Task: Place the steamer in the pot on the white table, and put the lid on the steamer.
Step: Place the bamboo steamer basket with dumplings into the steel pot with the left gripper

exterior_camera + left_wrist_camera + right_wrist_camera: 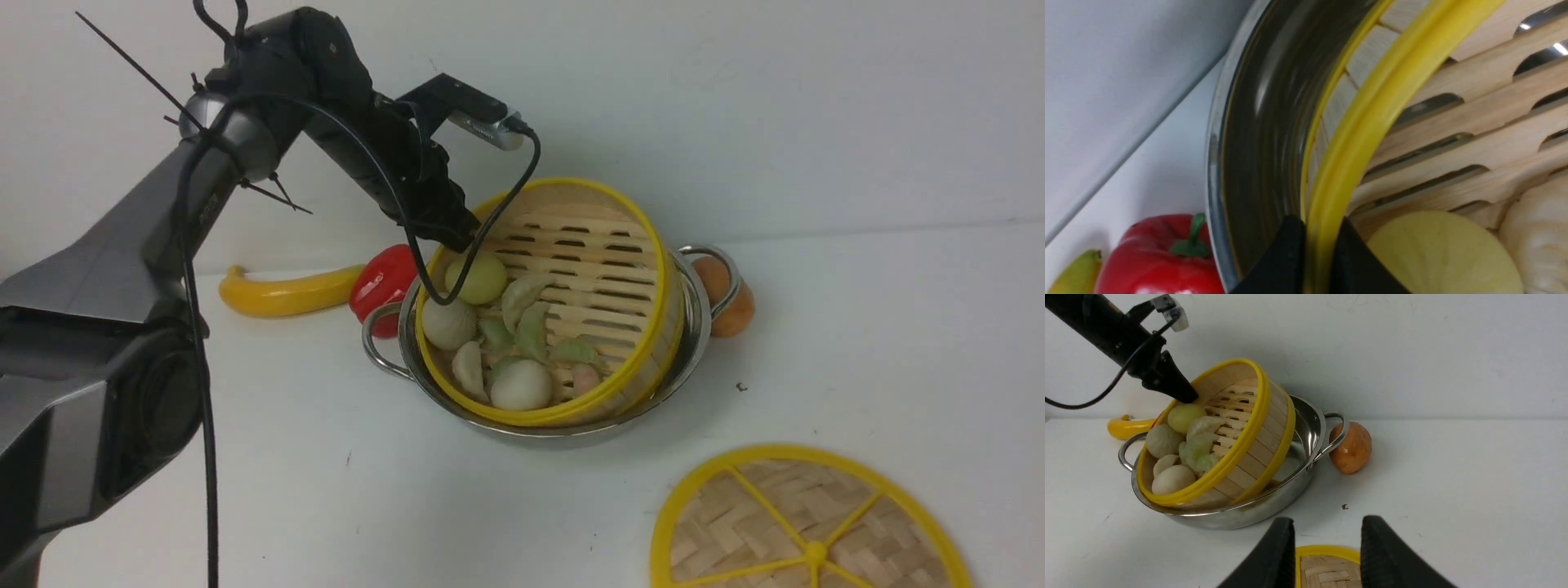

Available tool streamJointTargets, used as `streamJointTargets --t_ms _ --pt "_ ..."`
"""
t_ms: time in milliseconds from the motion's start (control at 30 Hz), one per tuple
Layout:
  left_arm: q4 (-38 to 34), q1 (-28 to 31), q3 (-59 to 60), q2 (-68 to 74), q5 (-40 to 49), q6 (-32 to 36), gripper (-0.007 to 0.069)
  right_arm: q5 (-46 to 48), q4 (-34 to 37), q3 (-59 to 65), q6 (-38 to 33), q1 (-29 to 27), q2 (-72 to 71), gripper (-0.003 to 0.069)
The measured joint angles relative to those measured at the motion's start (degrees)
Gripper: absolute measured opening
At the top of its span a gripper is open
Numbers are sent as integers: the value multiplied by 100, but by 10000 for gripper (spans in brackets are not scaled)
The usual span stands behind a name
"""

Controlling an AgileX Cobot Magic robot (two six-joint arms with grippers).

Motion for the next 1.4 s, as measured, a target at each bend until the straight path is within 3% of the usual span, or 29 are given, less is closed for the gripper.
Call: streamJointTargets --t_ms 933,1033,1267,1400 --pt "-134 -26 -7 212 -353 459 63 0 0 0 -5 0 0 243" --pt "-199 -45 -14 212 -466 486 122 0 0 0 -5 0 0 243" --pt "-236 -45 -15 212 -499 450 374 -11 0 0 -12 0 0 243" --pt "-221 -45 -21 212 -499 328 433 -17 0 0 -19 0 0 243"
